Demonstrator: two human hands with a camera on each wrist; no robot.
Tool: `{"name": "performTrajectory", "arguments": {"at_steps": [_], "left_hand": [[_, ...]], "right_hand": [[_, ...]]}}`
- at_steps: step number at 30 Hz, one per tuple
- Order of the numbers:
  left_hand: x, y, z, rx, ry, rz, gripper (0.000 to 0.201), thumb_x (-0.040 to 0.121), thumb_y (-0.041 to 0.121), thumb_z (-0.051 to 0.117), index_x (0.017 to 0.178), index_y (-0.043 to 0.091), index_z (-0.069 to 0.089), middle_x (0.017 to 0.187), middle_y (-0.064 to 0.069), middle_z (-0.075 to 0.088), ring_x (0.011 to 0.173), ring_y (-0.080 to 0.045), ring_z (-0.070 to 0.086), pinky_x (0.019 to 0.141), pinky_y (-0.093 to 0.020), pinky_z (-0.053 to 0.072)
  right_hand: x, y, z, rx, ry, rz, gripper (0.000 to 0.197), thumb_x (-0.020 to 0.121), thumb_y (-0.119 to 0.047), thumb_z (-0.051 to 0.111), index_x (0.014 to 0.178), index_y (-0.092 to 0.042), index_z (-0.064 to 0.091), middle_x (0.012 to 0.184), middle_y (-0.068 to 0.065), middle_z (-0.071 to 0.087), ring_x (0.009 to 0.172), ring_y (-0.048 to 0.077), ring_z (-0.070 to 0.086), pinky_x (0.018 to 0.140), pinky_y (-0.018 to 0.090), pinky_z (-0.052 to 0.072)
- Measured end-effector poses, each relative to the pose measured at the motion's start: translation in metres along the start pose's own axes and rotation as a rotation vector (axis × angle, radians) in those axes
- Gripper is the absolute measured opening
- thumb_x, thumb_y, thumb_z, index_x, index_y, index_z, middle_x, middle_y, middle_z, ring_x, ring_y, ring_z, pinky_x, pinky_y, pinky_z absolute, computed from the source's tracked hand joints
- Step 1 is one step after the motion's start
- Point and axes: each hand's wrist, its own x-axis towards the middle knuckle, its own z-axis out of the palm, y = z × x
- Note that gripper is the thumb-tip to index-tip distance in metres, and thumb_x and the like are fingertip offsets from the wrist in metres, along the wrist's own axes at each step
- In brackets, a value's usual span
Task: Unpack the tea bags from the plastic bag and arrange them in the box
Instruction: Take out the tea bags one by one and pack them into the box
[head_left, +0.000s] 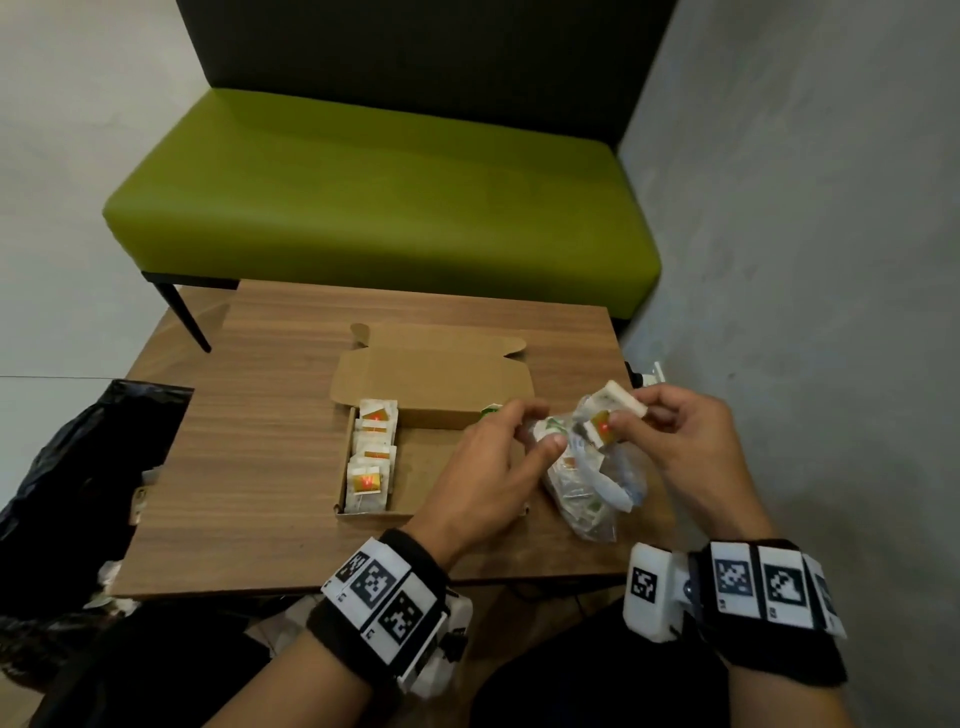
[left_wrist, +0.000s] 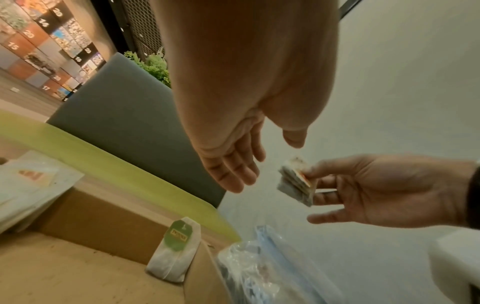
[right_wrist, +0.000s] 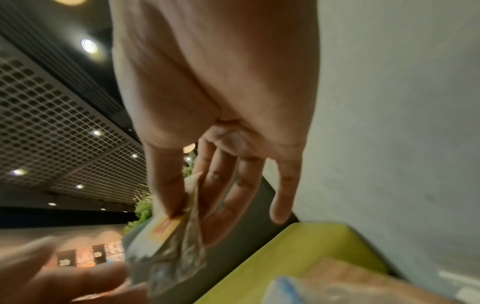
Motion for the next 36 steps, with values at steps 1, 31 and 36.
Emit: {"name": "performTrajectory", "arguments": {"at_steps": [1,31,36], "left_hand": [[0.000,-0.001,-0.003,-0.037,-0.014,0.002,0.044,0.096,0.045,0.055,0.135,0.026,0.051,0.122,0.015,0.061,0.106,0.001,0.056,0.083,-0.024,0.050],[-0.018,-0.065,-0.068,-0.438,0.262,-0.180,0.010,0.093,0.016,0.067,0.100,0.016,0.073,0.090,0.000,0.076,0.070,-0.017,0.071,0.061,-0.023,0.053],[-0.021,-0.074,-0.087,-0.055,0.404,-0.252,0.028,0.092,0.028,0.067,0.119,0.022,0.067,0.095,0.010,0.070,0.068,-0.008,0.069,0.064,-0.024,0.055]], "right_hand": [[-0.002,-0.005,0.008,0.028,-0.096,-0.018,0.016,0.083,-0.001,0.073,0.098,-0.004,0.071,0.089,0.009,0.077,0.082,0.017,0.075,0.071,0.026,0.059],[0.008,0.018,0.144,0.072,-0.288,0.058,0.009,0.079,-0.015,0.082,0.083,-0.017,0.073,0.076,0.006,0.073,0.063,0.016,0.064,0.065,0.034,0.054],[0.020,0.030,0.149,-0.029,-0.160,0.076,0.009,0.082,-0.022,0.081,0.080,-0.017,0.073,0.071,0.000,0.070,0.061,0.012,0.059,0.058,0.030,0.049]]}}
